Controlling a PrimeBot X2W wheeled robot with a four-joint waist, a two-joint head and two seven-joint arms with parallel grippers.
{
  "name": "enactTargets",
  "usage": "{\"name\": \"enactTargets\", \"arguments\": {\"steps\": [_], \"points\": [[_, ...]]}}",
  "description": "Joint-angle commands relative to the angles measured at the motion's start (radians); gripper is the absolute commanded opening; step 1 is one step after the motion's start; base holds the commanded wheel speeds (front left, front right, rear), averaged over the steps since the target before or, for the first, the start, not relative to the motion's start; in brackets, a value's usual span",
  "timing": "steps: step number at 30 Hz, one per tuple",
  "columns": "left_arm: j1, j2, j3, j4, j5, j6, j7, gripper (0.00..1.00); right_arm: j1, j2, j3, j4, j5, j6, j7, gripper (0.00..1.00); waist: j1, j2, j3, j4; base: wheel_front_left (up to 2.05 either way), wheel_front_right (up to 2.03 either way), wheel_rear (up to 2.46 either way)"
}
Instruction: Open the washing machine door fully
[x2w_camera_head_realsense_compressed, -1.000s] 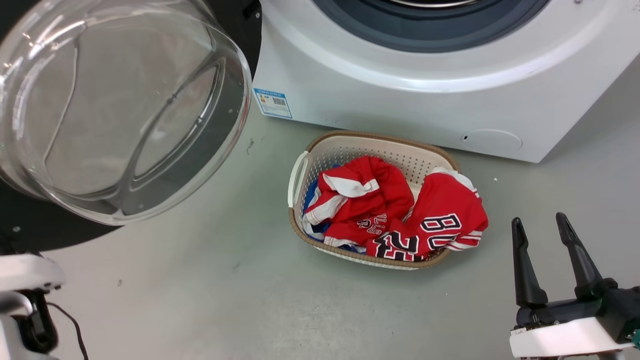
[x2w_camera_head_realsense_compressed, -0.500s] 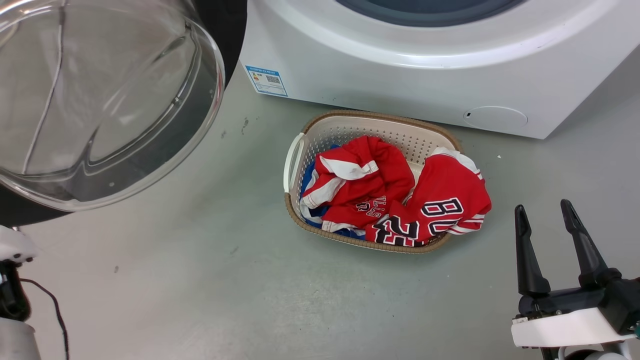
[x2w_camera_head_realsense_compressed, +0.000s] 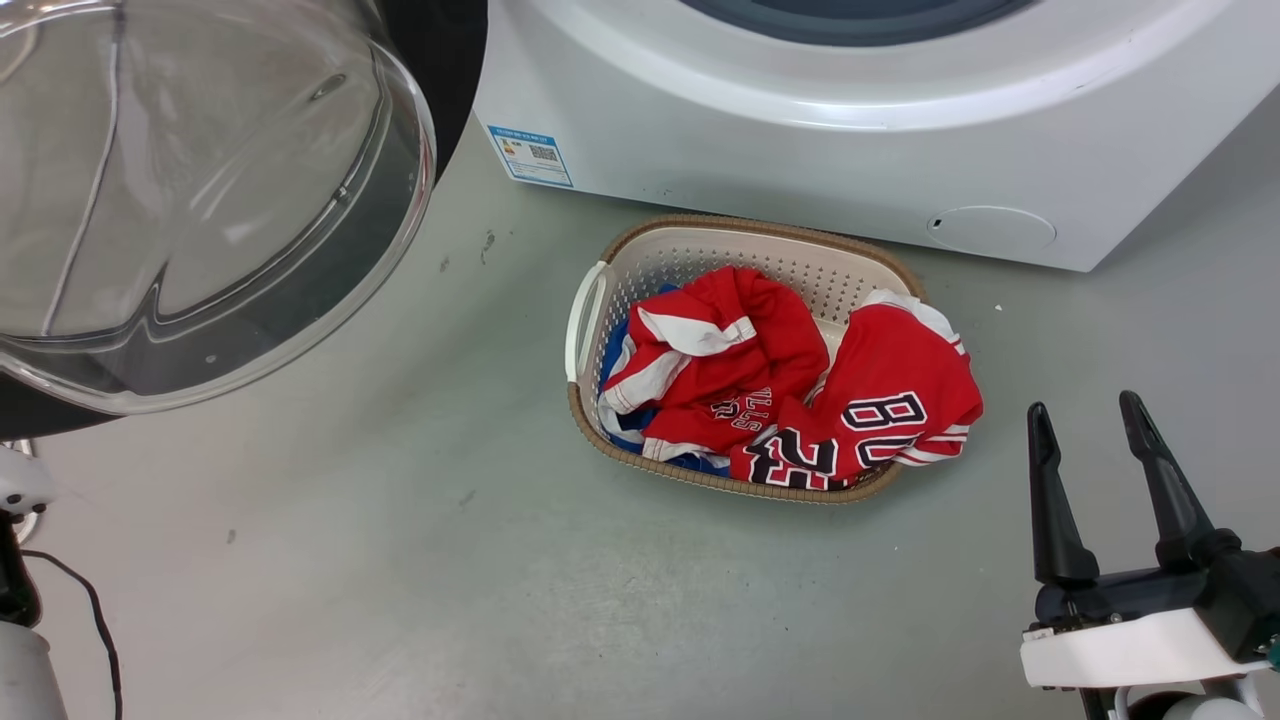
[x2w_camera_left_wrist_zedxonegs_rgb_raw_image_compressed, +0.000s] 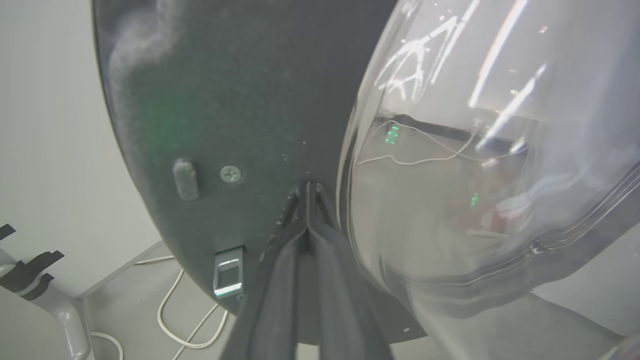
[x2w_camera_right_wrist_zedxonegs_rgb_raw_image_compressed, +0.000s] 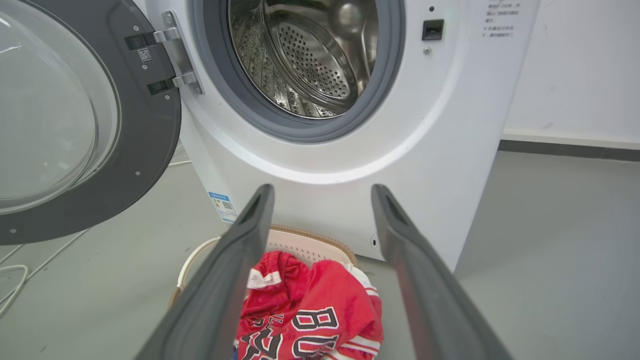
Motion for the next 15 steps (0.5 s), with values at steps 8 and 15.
{"name": "enactTargets", "arguments": {"steps": [8,15], "points": [[0.055,-0.01,0.012,-0.014,0.034,-0.021,0.002,0.0,0.009,0.003,0.017,0.026,0.026,0.0,-0.002,1.0,-0.0001,0.0,-0.071,-0.014,0.0,0.0,0.0],[0.171,-0.06,-0.006,-0.118,0.058,-0.035,0.002,0.0,0.046,0.003,0.017,0.041,0.059,0.0,-0.002,1.0,-0.0001,0.0,-0.175,-0.02,0.0,0.0,0.0]]}}
